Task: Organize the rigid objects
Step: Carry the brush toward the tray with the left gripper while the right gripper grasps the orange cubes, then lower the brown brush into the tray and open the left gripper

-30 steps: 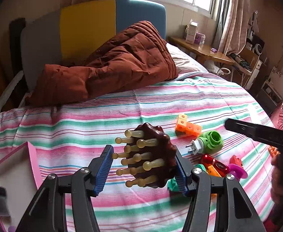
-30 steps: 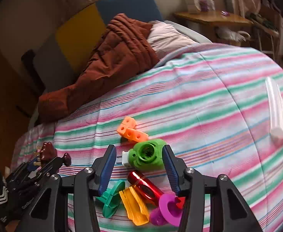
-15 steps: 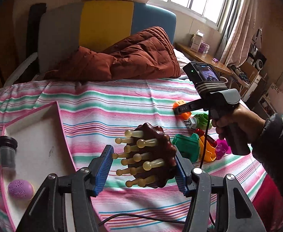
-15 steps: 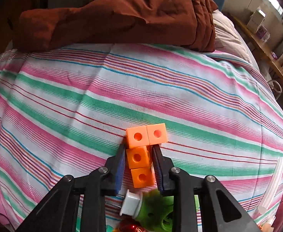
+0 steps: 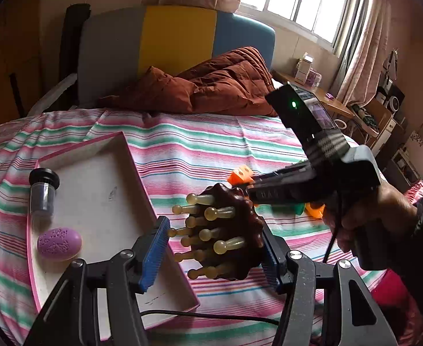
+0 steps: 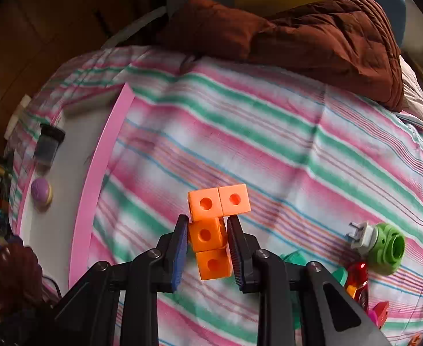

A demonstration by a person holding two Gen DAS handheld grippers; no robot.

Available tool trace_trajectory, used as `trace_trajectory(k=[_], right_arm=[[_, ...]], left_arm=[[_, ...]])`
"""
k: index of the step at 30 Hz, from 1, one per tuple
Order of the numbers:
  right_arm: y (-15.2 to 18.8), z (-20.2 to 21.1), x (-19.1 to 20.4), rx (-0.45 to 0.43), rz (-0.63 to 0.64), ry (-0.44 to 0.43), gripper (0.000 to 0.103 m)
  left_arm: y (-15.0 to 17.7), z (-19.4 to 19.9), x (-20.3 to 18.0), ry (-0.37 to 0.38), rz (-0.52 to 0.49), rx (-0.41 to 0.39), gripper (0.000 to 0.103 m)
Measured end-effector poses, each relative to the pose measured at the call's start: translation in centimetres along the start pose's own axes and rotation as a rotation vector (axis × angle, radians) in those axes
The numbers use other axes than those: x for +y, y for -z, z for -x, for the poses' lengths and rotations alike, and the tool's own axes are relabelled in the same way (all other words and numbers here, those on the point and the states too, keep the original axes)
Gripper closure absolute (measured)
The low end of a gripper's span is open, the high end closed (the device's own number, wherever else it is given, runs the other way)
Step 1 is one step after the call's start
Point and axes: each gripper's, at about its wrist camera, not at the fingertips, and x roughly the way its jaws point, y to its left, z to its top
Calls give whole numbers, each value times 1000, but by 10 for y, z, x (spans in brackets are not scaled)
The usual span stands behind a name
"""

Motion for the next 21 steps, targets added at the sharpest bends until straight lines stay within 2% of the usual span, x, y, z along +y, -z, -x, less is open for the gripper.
trace_trajectory(k=[4,7,9,15,18,21], right_arm=[[37,-9,27,54,57,117,77],[62,-13,35,44,88,166,77],[68,-11,34,11,75,158,76],[76,-11,13,-36,-6,33,75],[88,-8,14,-95,25,36,76],[86,-9,21,-102,38,58,75]], left_arm=[[16,11,17,-18,41,3,44],[27,19,29,-29,76,0,44],[34,27,35,-38,89,-14,44],[52,39,59,-77,155,-16,44],[55,42,74,-106,189,-13,44],[50,43,85,-141,199,-19,44]])
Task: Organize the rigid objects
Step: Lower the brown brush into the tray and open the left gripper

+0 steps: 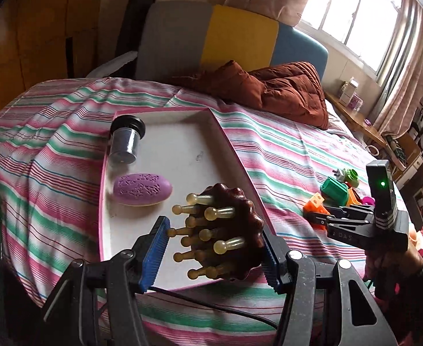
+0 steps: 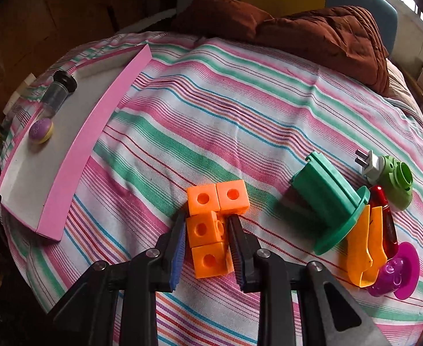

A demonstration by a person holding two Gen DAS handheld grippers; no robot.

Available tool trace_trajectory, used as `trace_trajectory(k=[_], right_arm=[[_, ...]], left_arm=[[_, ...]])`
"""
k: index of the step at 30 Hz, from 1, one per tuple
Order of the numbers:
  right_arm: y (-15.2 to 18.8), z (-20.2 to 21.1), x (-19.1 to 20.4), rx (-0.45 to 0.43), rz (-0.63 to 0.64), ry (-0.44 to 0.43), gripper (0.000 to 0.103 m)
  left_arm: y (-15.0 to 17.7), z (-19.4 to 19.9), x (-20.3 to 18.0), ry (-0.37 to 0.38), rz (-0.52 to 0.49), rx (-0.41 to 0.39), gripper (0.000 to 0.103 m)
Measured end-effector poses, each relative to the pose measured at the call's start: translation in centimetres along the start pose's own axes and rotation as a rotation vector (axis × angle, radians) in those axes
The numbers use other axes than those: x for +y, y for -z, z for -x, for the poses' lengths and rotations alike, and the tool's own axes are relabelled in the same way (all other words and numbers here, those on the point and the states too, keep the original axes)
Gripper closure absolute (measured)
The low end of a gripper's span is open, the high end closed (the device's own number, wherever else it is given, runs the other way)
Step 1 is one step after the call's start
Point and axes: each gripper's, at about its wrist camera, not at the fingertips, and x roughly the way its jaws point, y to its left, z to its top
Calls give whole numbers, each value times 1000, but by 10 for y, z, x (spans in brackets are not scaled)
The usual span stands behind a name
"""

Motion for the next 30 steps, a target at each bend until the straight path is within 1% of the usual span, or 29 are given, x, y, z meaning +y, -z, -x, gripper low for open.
trace_trajectory(k=[2,6,9,10,12,17,21,24,27,30], right_arm=[[0,0,0,-2,0,-5,75],[-6,-1,1,1,7,1,75],[-10,-4,1,2,2,0,75],[-2,4,-5,1,2,1,75],[-2,4,-4,0,6,4,75],[-1,4,-4,-1,14,7,75],[-2,3,-3,-1,15,6,75],[-2,3,-3,-2,15,6,75],[-2,3,-2,-3,14,6,75],[-2,3,-3,-3,11,3,75]], left_arm=[[-9,-4,8,-8,25,1,44],[-30,-18,27,20,107,28,44],[-47,-28,38,30,136,34,44],[-52,-33,40,29,133,38,44],[-63,-44,45,18,135,47,44],[-89,-79,53,-5,98,80,44],[-103,-111,63,-25,106,126,44],[-110,-132,65,-56,73,148,44],[-118,-143,63,-55,53,142,44],[-124,-149,59,-99,19,131,42]])
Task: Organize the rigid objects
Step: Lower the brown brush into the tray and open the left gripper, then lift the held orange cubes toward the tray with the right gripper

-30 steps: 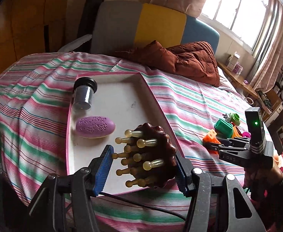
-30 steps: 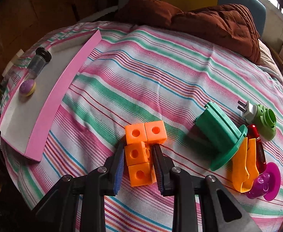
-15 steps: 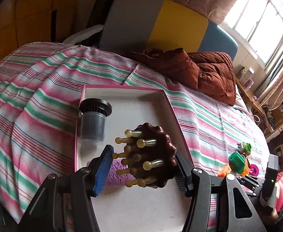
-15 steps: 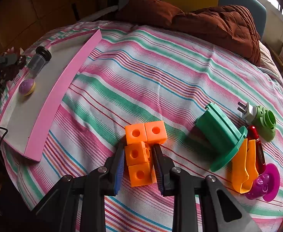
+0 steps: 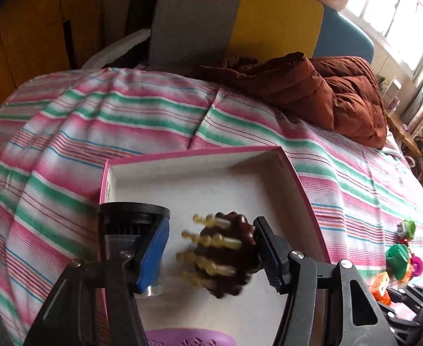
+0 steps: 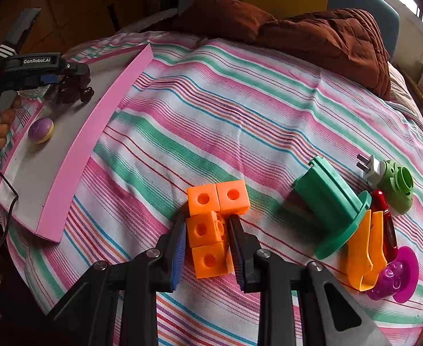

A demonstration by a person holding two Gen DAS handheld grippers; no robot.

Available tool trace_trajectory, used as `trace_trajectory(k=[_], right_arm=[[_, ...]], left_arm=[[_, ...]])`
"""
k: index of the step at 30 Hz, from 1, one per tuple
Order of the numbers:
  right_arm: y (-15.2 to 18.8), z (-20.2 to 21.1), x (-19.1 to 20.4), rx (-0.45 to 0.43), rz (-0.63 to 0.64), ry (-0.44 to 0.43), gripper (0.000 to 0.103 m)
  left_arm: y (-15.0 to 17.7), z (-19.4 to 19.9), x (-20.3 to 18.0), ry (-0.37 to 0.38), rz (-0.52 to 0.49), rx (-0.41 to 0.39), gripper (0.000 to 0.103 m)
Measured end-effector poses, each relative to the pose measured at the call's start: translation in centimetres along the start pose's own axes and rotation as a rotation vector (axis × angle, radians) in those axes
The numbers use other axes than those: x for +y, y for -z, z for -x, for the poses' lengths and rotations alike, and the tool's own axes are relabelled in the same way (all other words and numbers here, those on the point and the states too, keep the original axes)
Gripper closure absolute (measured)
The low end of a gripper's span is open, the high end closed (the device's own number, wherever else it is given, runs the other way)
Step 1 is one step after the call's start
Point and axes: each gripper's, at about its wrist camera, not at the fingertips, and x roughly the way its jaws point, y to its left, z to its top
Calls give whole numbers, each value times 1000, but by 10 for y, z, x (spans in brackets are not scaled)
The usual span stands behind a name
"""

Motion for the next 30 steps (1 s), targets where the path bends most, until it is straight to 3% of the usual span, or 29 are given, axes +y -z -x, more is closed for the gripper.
trace_trajectory(k=[9,15,22,30], right_arm=[[0,-1,-1,-4,1,0,75],[1,0,2,-15,16,14,75],[3,0,4,-33,23,21,75],[4,0,6,-57,30,35,76]], left_arm=[[12,42,-1,-63,16,-109,34],[51,83,-23,-89,-48,-172,29],[95,120,-48,-67,-96,-203,28],[123,147,-49,-77,-110,-228,25]])
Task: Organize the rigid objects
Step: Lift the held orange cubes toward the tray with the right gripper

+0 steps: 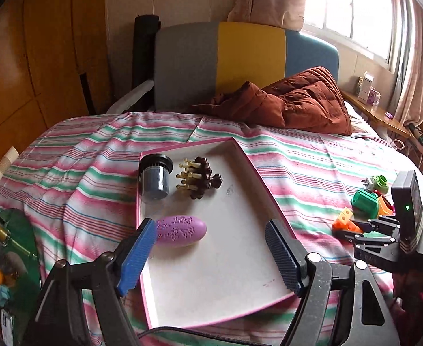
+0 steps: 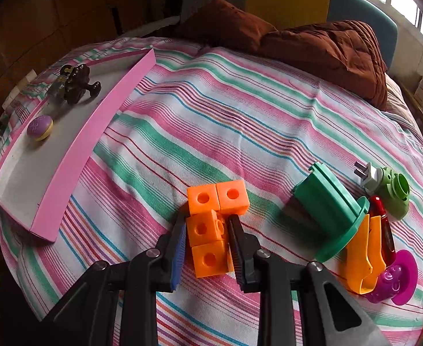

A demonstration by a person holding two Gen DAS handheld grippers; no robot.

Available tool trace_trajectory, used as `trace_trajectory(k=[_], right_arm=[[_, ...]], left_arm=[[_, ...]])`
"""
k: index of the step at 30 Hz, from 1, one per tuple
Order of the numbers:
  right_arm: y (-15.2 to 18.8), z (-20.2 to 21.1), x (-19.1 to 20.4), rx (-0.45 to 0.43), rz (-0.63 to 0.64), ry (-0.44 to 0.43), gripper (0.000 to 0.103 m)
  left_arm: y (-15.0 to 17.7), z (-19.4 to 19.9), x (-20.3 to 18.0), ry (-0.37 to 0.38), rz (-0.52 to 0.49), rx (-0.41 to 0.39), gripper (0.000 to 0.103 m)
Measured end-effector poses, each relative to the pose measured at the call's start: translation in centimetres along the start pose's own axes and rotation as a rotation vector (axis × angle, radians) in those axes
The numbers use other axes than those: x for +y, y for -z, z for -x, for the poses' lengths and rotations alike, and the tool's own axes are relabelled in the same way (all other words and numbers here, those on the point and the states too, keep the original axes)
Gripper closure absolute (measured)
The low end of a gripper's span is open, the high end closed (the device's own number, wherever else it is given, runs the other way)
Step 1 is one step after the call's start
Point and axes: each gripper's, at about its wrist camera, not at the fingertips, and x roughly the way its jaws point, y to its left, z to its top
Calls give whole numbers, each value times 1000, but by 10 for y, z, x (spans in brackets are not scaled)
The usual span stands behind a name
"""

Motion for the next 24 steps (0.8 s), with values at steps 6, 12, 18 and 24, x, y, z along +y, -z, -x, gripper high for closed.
trace_trajectory(k=[6,12,18,24], right_arm=[[2,0,-1,-9,-12,7,75],[2,0,0,-14,-28,20,75],[3,1,2,-11,-73,51,76],[2,2,4,-16,-139,84,76]], left_arm=[[14,10,25,-31,63,9,25],[25,9,47,-79,103,16,25],[26,9,41,-56,91,0,25],[28,4,30,-19,76,17,25]])
